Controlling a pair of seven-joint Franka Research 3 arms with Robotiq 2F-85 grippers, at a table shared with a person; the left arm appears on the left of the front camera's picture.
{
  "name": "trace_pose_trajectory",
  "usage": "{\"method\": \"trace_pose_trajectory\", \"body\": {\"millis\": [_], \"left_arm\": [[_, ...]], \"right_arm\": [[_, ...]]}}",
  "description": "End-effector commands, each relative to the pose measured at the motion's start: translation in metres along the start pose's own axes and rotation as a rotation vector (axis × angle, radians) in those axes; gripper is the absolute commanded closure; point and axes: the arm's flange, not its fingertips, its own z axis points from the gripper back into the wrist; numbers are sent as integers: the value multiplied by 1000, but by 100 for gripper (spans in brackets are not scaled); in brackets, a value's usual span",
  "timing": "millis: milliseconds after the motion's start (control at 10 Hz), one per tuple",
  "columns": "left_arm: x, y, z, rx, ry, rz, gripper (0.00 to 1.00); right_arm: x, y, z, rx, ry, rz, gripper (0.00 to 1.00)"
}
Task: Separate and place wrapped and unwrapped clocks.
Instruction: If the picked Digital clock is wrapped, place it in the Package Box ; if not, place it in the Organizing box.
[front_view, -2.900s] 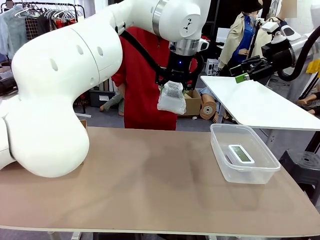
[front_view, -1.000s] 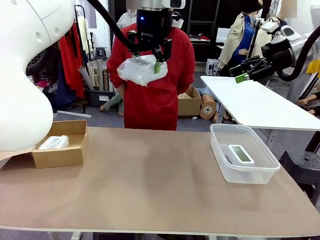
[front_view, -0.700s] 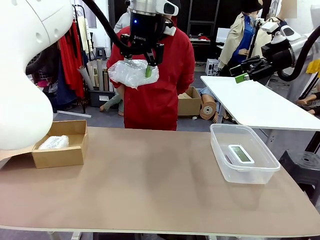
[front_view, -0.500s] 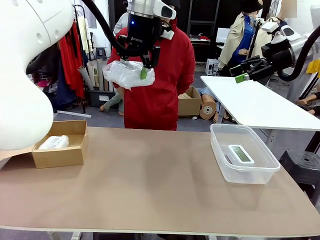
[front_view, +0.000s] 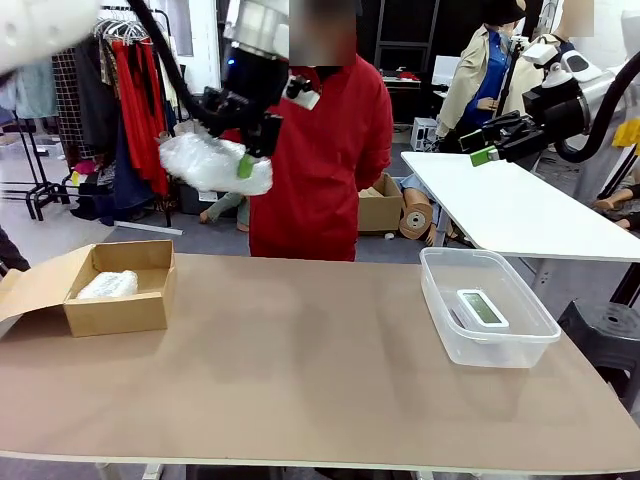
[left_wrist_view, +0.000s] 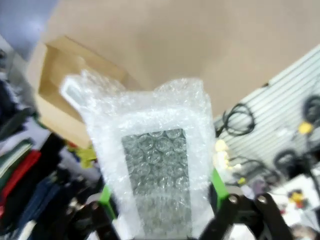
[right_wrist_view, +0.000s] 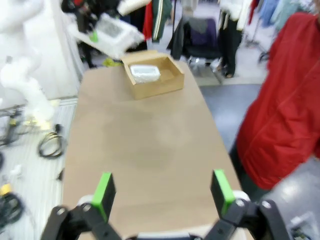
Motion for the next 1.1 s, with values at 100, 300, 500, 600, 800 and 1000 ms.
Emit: {"method": "trace_pose_trajectory", "body": {"millis": [100, 300, 500, 600, 800, 1000], "left_arm": [[-69, -1, -109, 7, -190, 174, 100], [-59, 19, -113, 6, -401, 410, 100], [-53, 32, -114, 8, -458, 533, 100], [-49, 38, -114, 0, -468, 617, 100], [-47, 44, -113, -41, -463, 555, 100], [-47, 44, -113, -41, -463, 555, 100]], "right_arm": [[1, 1, 1, 6, -4, 18, 0], [1, 1, 1, 6, -4, 18, 0], [1, 1, 1, 6, -4, 18, 0], [1, 1, 1, 6, -4, 18, 0], [1, 1, 1, 6, -4, 18, 0], [1, 1, 1, 6, -4, 18, 0]]}}
